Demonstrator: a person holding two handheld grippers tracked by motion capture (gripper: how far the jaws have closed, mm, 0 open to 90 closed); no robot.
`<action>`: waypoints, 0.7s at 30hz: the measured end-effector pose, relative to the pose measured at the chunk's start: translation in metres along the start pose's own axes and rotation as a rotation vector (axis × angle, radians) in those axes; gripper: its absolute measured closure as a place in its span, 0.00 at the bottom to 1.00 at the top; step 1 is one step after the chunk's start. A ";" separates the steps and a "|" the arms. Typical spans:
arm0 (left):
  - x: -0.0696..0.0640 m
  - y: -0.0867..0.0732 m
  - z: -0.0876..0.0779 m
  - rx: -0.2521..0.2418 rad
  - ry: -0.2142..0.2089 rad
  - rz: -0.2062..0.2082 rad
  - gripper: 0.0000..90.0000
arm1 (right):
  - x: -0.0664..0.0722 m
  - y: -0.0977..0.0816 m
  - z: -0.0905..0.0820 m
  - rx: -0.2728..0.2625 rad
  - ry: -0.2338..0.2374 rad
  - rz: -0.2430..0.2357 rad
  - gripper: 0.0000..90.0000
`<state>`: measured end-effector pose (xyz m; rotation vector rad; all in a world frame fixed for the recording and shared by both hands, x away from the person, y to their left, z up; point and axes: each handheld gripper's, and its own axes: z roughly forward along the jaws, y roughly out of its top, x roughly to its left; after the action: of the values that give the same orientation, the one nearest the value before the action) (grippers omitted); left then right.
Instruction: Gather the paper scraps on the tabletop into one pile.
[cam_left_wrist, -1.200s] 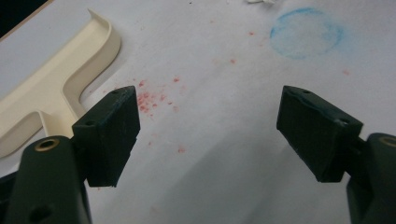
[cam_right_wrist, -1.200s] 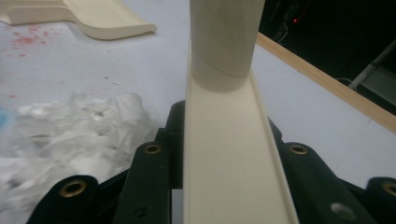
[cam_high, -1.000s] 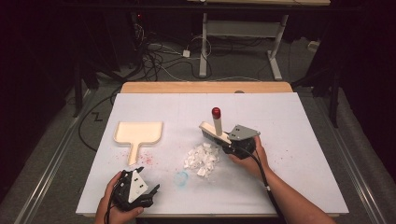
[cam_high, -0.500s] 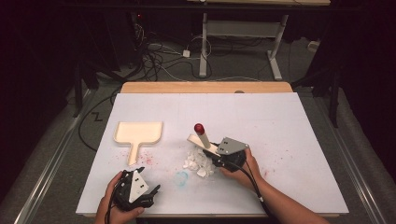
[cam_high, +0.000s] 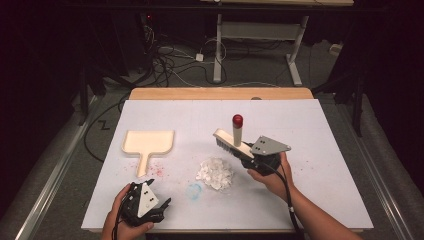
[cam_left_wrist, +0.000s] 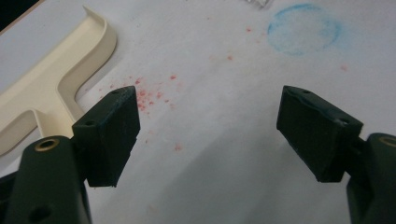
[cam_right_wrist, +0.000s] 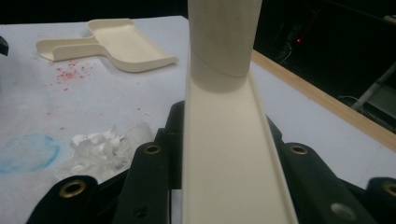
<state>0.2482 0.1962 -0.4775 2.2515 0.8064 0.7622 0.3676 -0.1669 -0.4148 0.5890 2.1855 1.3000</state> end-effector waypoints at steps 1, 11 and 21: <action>0.000 0.000 0.000 -0.001 0.002 -0.002 0.23 | -0.003 0.000 -0.005 0.001 -0.004 0.004 0.75; 0.000 0.001 0.001 0.002 -0.001 0.003 0.23 | -0.035 -0.020 -0.079 0.049 0.020 0.079 0.75; -0.001 0.004 0.004 0.009 -0.007 0.017 0.23 | -0.028 -0.044 -0.125 0.139 0.122 0.098 0.75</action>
<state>0.2513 0.1915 -0.4779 2.2699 0.7903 0.7596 0.3049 -0.2859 -0.3975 0.6950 2.3887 1.2710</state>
